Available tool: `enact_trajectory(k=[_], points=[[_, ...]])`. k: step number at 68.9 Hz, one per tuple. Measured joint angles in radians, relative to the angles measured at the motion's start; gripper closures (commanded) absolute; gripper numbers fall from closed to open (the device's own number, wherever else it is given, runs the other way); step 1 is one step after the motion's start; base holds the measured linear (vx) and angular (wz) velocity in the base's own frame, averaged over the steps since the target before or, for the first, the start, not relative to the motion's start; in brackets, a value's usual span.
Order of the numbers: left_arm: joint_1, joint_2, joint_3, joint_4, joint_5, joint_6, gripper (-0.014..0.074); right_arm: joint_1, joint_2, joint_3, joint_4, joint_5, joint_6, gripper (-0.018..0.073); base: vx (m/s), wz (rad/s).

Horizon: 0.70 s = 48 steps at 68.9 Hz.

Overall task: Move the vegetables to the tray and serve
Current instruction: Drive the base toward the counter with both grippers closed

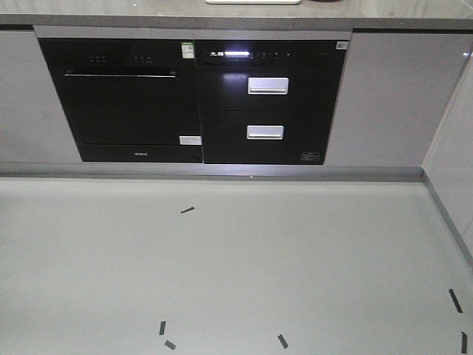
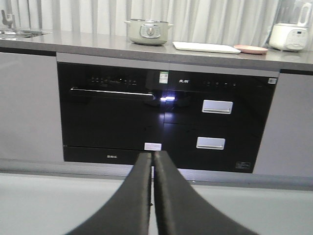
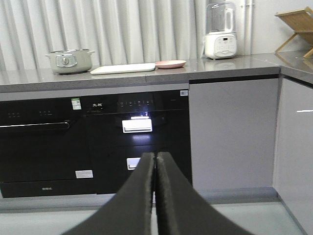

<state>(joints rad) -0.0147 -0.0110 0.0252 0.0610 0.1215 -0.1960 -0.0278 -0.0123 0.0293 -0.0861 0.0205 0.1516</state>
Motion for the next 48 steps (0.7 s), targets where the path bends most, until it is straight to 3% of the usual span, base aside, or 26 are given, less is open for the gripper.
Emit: enact_trajectory(k=[48], points=[[0.000, 0.000, 0.000, 0.000, 0.000, 0.000, 0.0602, 0.000, 0.000, 0.000, 0.000, 0.000, 0.000, 0.0562, 0.12, 0.03]])
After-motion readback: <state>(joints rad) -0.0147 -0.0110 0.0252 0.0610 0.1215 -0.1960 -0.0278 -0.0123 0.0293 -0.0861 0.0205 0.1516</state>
